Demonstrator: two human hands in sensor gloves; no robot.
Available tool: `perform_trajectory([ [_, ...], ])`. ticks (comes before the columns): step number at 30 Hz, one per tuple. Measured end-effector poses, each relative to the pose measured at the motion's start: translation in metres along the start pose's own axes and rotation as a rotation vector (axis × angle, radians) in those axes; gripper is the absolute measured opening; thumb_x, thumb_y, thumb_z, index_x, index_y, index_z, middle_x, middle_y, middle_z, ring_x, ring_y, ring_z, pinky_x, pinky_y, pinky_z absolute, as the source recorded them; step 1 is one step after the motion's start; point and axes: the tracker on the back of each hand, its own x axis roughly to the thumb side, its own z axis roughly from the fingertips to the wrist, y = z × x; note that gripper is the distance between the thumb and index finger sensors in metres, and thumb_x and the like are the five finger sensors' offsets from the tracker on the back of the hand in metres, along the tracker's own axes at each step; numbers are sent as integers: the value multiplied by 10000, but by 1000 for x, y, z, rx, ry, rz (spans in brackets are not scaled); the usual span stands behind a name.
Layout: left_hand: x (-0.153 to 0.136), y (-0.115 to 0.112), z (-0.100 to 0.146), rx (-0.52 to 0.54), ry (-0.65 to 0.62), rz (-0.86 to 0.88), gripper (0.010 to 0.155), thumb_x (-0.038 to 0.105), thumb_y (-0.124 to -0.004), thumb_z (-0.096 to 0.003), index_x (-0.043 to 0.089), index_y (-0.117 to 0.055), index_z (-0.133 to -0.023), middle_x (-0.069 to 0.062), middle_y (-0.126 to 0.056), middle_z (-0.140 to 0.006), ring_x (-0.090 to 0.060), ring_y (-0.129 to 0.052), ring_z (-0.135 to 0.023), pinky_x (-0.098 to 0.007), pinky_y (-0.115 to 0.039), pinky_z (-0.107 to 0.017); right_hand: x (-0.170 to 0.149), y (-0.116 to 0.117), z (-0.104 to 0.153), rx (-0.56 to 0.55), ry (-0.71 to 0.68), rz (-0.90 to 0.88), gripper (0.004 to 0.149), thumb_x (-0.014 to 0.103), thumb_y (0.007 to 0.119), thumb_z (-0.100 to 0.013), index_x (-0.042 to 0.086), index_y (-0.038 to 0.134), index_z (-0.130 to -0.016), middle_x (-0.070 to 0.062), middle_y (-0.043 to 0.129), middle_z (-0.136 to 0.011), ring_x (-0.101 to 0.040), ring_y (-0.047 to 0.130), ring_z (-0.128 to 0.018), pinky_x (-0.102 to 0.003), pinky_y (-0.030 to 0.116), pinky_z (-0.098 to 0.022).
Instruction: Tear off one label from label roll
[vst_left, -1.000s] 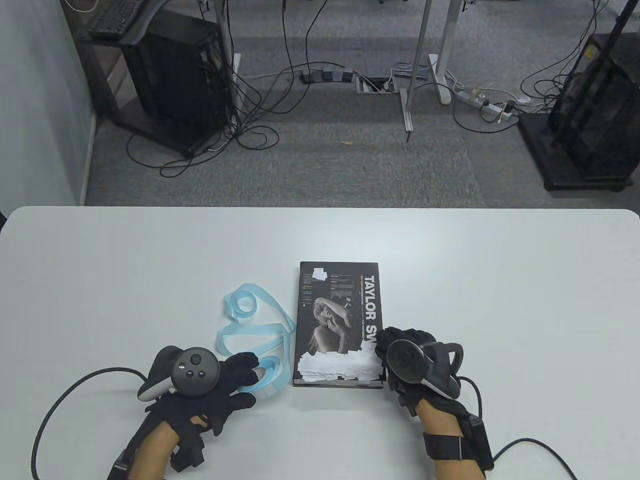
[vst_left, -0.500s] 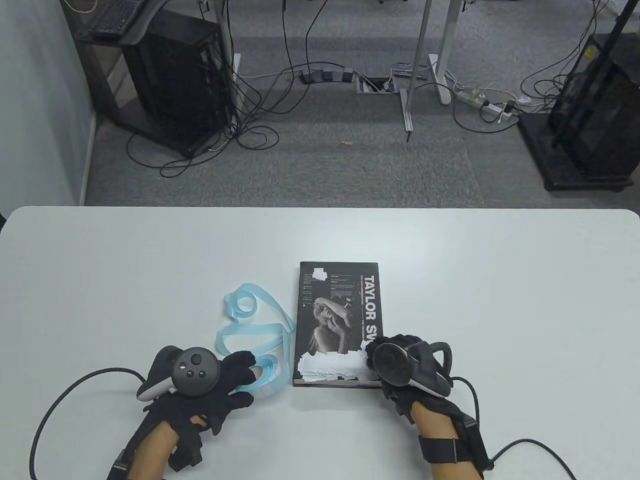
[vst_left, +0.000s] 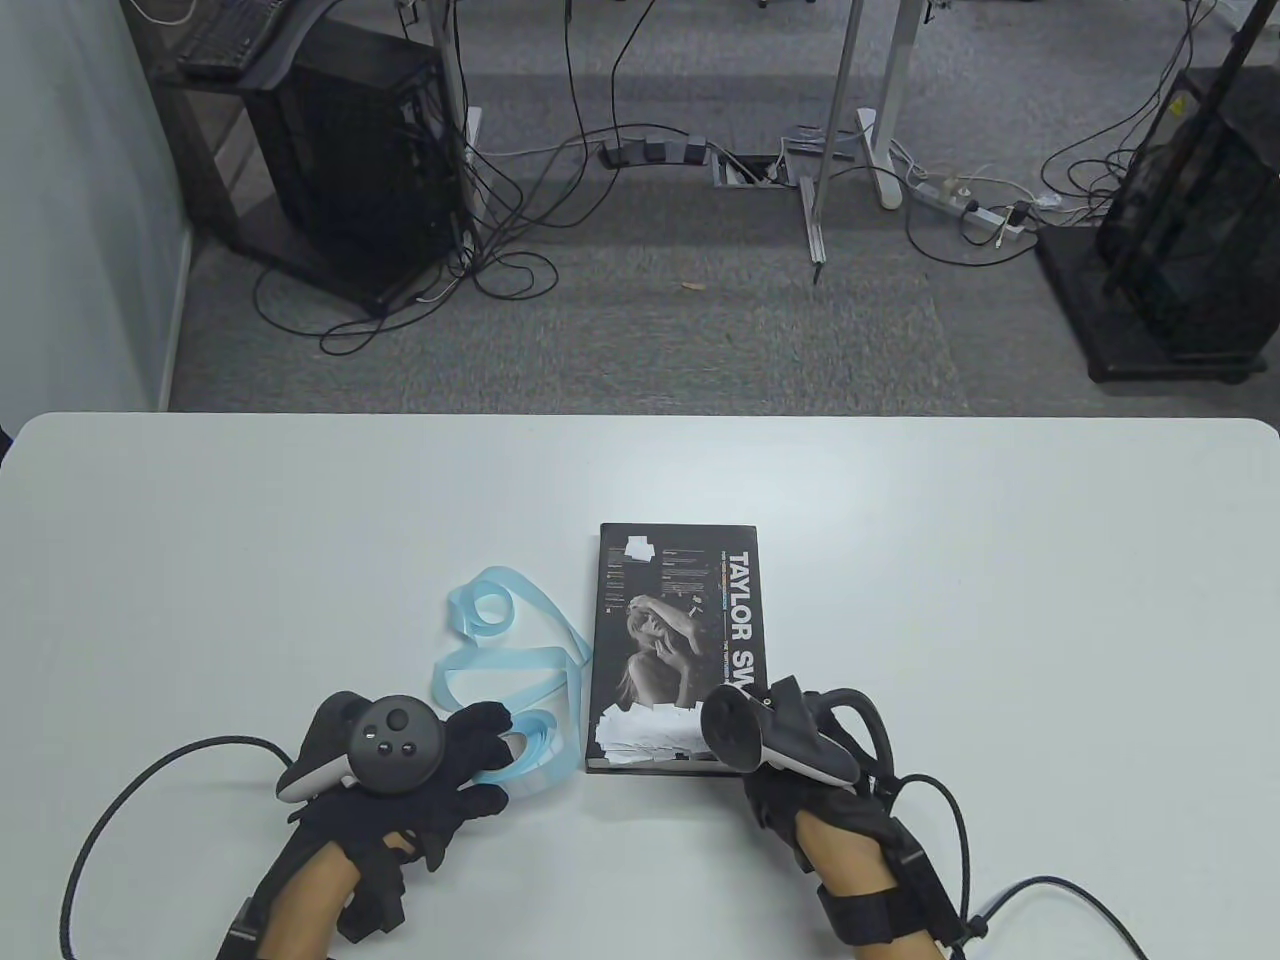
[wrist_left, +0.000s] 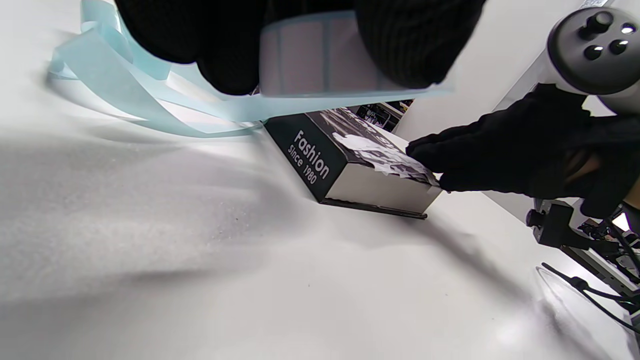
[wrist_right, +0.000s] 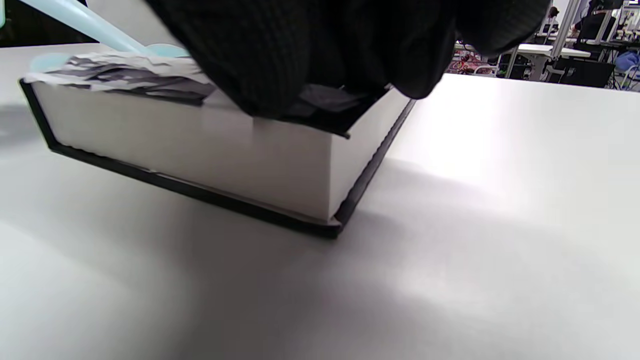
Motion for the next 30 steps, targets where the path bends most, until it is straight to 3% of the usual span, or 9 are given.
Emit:
perform_trajectory([
  [5, -6, 2, 2, 16, 45, -55, 572, 417, -773, -479, 95, -682, -942, -136, -460, -1146, -381, -734, -936, -549, -621, -677, -31, -2, 4, -110, 14, -284, 391, 259, 886, -394, 162, 900, -773, -123, 864, -884, -387, 915, -794, -574, 730, -581],
  [9, -16, 9, 7, 51, 111, -116, 571, 416, -775, -476, 96, -685, -940, -135, -463, -1145, -381, -735, -935, -549, -622, -676, -56, -6, 7, -214, 74, -374, 381, 257, 882, -398, 143, 913, -760, -149, 899, -848, -394, 951, -746, -568, 750, -556],
  [17, -45, 25, 26, 113, 297, -241, 571, 418, -773, -478, 96, -684, -941, -136, -463, -1146, -381, -736, -934, -549, -624, -675, -65, -8, 9, -248, 98, -395, 378, 275, 880, -401, 147, 919, -755, -150, 918, -831, -392, 964, -728, -568, 752, -551],
  [30, -101, 24, 40, 52, 558, -234, 574, 419, -764, -497, 96, -668, -962, -138, -442, -1161, -383, -723, -953, -552, -616, -686, -62, -7, 8, -235, 84, -406, 376, 285, 875, -409, 146, 919, -756, -148, 922, -827, -396, 961, -726, -570, 748, -552],
])
